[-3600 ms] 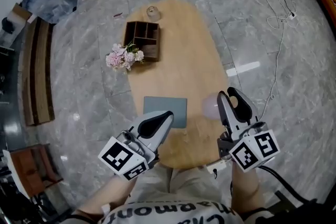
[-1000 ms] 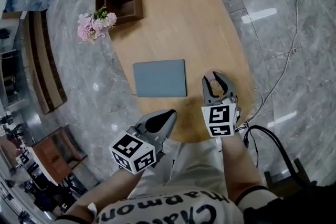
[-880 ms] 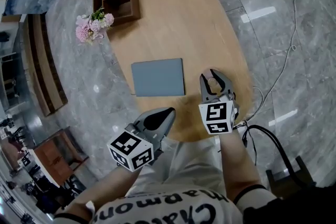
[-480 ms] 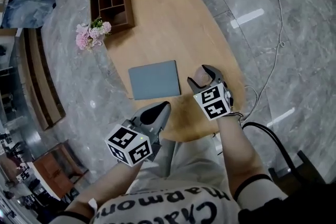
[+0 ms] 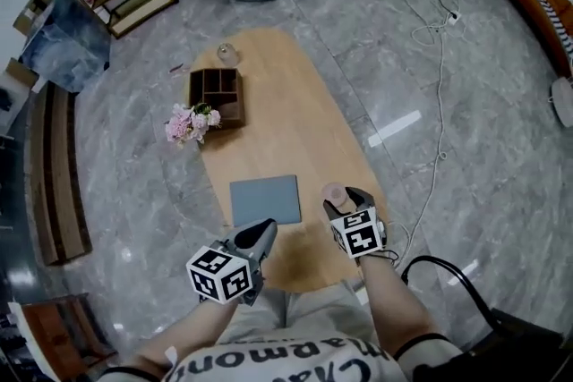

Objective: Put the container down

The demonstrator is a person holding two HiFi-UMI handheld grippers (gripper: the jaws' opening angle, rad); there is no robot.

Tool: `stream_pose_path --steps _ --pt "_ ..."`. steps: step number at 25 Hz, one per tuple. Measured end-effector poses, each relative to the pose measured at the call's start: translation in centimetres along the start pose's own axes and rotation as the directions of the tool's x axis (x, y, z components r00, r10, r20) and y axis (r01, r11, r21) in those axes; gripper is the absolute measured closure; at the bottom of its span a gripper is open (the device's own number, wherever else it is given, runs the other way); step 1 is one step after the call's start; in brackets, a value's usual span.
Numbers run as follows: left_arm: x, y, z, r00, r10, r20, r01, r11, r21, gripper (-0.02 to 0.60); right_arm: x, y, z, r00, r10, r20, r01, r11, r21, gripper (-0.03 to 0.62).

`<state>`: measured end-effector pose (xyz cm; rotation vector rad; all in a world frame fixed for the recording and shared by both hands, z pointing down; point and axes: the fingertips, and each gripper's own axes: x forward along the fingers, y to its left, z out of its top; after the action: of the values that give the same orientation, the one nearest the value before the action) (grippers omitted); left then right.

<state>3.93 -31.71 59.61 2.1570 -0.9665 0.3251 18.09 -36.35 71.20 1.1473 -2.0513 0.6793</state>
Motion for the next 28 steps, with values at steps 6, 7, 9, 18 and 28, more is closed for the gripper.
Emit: stream_pose_path --steps 6,7,9,18,28 --pt "-5.5 0.0 0.9 0.998 -0.004 0.07 0.011 0.994 -0.107 0.568 -5.9 2.1 -1.9 0.993 -0.09 -0.072 0.105 0.966 0.237 0.457" --pt "-6.4 0.4 1.4 0.996 0.009 0.092 0.001 0.994 -0.109 0.568 -6.7 2.3 -1.9 0.991 -0.11 -0.075 0.126 0.957 0.263 0.471" --pt "-8.4 0.8 2.4 0.99 0.031 0.135 -0.019 0.995 -0.094 0.566 -8.3 3.1 -1.6 0.989 -0.132 -0.065 0.146 0.937 0.318 0.483" --pt "-17.0 -2.7 7.8 0.934 -0.069 0.351 0.081 0.996 -0.021 0.566 -18.0 8.7 6.0 0.958 -0.172 0.231 0.049 0.887 0.459 0.549" --pt "-28.6 -7.9 14.3 0.813 -0.18 0.554 0.047 0.968 0.245 0.568 -31.8 16.2 16.6 0.749 -0.223 0.624 0.044 0.957 0.288 0.58"
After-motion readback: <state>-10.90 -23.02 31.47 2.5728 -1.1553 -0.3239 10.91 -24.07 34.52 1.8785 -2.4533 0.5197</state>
